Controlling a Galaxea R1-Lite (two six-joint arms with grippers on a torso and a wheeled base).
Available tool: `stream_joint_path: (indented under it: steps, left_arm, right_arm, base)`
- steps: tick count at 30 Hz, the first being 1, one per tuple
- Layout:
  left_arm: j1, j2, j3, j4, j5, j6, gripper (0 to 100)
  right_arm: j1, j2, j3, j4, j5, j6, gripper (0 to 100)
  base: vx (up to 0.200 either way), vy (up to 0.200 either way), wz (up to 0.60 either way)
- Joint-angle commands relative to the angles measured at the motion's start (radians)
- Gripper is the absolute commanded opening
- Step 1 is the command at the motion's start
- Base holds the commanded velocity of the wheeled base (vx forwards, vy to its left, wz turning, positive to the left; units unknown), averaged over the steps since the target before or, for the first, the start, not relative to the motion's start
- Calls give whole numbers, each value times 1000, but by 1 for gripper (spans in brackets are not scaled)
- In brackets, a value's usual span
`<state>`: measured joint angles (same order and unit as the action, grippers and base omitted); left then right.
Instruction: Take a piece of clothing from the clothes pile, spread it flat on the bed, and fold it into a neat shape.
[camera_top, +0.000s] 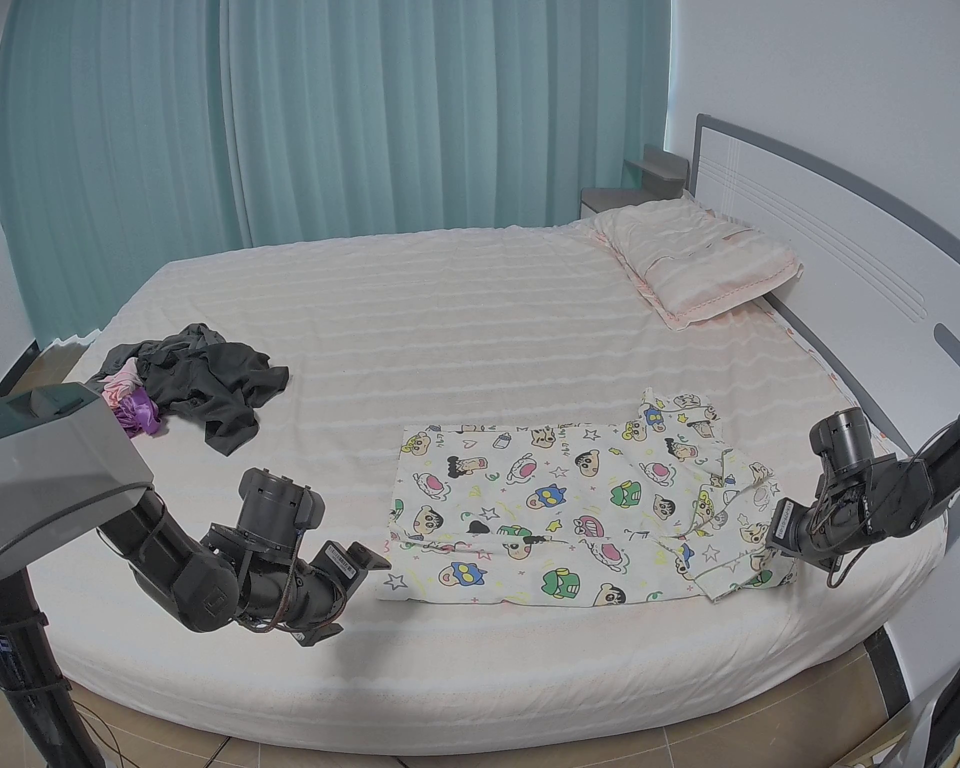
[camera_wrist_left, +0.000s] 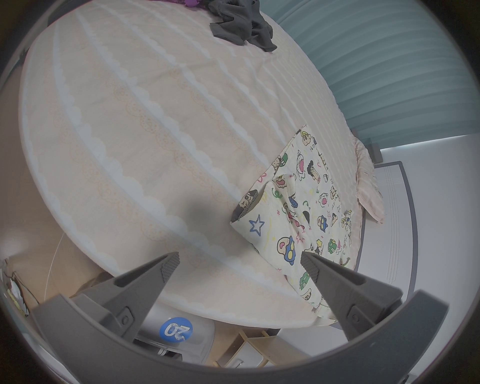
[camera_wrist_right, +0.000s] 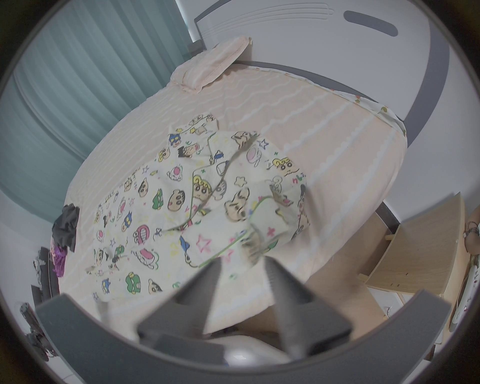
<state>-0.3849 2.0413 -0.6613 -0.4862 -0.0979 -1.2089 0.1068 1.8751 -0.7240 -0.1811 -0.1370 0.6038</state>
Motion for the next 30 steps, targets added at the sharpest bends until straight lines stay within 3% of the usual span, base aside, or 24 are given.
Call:
stream_joint_path:
  steps: [1,9,20,30]
  left_arm:
    - [-5,7,0,-2,4,0,100]
    - [-6,5,0,-2,1,-1,100]
    - [-5,0,2,-2,-6,-1,100]
    - [-5,-1,2,-2,-5,-3,100]
  right_arm:
    - [25,-27,43,-5,2,-6,100]
    - [94,-59,57,-49,16,-1,100]
    - [254,243,14,-426,27,93,100]
    - [284,394,-124,-431,25,93,100]
  base:
    - [0,0,0]
    - [0,0,0]
    - [0,0,0]
    - [0,0,0]
